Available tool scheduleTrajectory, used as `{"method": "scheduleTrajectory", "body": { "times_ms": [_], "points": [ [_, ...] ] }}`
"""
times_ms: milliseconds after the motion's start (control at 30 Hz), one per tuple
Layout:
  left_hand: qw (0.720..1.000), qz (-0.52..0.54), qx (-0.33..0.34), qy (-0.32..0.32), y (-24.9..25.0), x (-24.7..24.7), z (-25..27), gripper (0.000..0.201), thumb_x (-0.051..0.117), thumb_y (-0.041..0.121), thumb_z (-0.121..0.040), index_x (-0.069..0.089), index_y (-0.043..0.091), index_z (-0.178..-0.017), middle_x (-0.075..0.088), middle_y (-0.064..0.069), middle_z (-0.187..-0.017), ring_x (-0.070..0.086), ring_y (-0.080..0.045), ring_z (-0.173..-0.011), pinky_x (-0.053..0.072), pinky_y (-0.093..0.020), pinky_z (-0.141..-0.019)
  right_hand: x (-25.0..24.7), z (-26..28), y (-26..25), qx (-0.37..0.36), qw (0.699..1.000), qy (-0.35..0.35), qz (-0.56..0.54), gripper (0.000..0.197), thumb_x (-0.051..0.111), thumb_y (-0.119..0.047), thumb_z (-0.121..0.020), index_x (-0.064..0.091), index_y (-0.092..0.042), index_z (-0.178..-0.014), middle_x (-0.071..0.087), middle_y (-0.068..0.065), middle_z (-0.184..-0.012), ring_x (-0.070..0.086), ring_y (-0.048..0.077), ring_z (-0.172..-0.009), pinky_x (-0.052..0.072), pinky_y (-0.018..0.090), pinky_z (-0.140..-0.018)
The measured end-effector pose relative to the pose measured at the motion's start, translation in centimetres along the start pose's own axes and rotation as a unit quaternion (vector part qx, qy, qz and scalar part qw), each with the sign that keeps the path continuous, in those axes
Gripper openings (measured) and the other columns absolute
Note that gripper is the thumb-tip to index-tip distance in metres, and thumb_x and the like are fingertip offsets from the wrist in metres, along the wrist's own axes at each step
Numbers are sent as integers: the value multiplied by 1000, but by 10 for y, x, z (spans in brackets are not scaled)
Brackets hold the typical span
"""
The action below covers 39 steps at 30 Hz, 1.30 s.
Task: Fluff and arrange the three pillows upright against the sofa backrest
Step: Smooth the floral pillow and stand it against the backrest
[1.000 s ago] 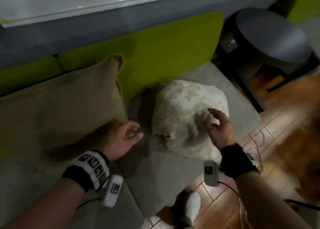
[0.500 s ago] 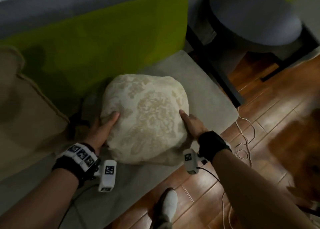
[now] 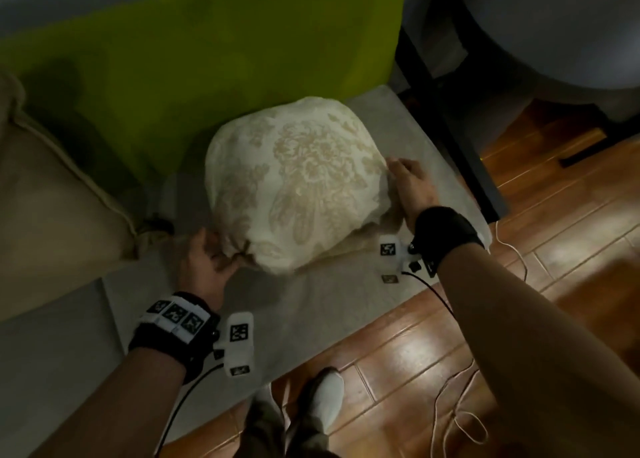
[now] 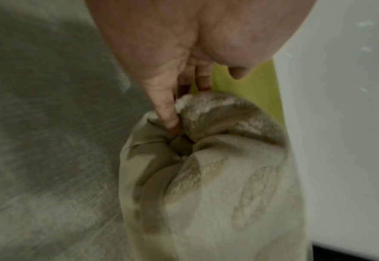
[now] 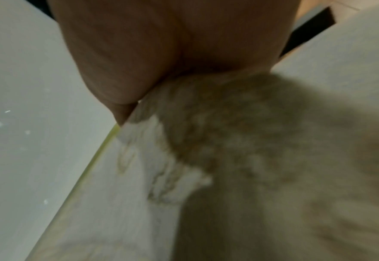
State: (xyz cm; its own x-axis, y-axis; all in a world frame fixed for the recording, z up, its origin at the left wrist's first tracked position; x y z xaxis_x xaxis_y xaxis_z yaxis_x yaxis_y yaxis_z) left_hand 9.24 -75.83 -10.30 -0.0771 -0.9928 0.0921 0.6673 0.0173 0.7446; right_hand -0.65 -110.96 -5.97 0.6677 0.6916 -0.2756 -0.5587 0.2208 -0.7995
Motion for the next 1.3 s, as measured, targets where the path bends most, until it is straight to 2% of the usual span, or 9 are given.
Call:
{"method": "scheduleTrajectory", "body": {
  "times_ms": [167, 333, 433, 567, 767, 867, 1000, 1167, 1300],
  "points": [
    [980, -179, -4, 86, -23, -25, -3, 12, 63, 26, -79, 69, 16, -76, 70, -15, -92, 67, -38, -95, 54, -49, -86, -24, 1, 43, 24, 993, 70, -92, 12, 54, -27, -104, 61, -18, -105, 65, 7, -106, 64, 30, -106, 56, 39, -83],
    [949, -289, 83, -97, -27, -1, 13, 13, 79, 9, -79, 72, 14, -69, 69, 8, -61, 58, -10, -64, 45, -19, -65, -35, 6, 61, 83, 996, -32, -11, 24, 55, -1, -98, 71, -13, -111, 74, 10, -108, 71, 33, -106, 59, 39, -82],
    [938, -306, 103, -130, -33, 12, 9, 14, 73, 7, -84, 75, 14, -71, 71, 9, -68, 59, 2, -64, 49, -21, -72, -33, 12, 67, 125, 990, -42, -44, 21, 57, -7, -100, 72, -11, -115, 76, 14, -112, 71, 38, -108, 61, 47, -89],
    [984, -150, -42, -81, -42, 25, 8, 14, 56, -2, -95, 63, 2, -107, 70, -17, -100, 67, -17, -78, 59, -33, -69, -10, 22, 74, 147, 984, -96, -37, 26, 50, -4, -101, 72, -15, -110, 79, 5, -98, 74, 21, -90, 60, 35, -74],
    [991, -48, -118, -40, -48, 28, 16, 28, 40, 18, -103, 65, 16, -90, 64, -3, -71, 57, -15, -58, 41, -26, -52, -6, 17, 78, 154, 975, -158, 10, 23, 51, -21, -102, 73, -16, -98, 76, 2, -87, 69, 25, -87, 54, 37, -80],
    [994, -35, -104, -25, -46, 34, 17, 29, 36, 17, -107, 60, 17, -91, 67, 6, -60, 62, -6, -51, 46, -17, -42, -9, 9, 73, 129, 972, -194, 1, 21, 57, -9, -100, 72, -11, -114, 77, 14, -110, 74, 34, -99, 60, 49, -86],
    [991, -74, -104, 38, -49, 42, 20, 26, 39, 21, -106, 57, 21, -87, 56, 2, -57, 48, -5, -39, 32, -13, -33, -25, -1, 62, 72, 968, -225, 82, 39, 57, 6, -93, 71, -29, -106, 77, 0, -101, 73, 24, -92, 63, 40, -80],
    [993, -57, -96, 44, -53, 50, 38, 28, 38, 12, -105, 53, 28, -88, 52, 4, -84, 49, -11, -70, 47, -16, -42, -68, -25, 71, 31, 980, -105, 167, 12, 64, -23, -91, 57, -29, -100, 72, 11, -105, 72, 27, -92, 61, 38, -67],
    [996, -60, -56, 28, -53, 59, 49, 32, 34, 4, -104, 51, 29, -92, 53, 6, -94, 60, -6, -74, 55, -15, -52, -91, -29, 93, 26, 994, -48, 96, 26, 67, -50, -88, 52, -30, -95, 70, 9, -110, 73, 26, -95, 63, 44, -72]
  ]
}}
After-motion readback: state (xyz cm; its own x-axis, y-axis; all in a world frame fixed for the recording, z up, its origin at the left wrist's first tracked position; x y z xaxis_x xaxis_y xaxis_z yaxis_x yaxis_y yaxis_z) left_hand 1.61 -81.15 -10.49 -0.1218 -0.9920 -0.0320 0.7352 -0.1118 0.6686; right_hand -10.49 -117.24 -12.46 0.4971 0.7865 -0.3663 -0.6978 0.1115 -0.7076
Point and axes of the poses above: each hand's wrist, its own z-axis away from the middle knuckle, its own x-axis out of the palm, y = z × x, the point moved 2 cm from there along -z, towards the middle knuckle
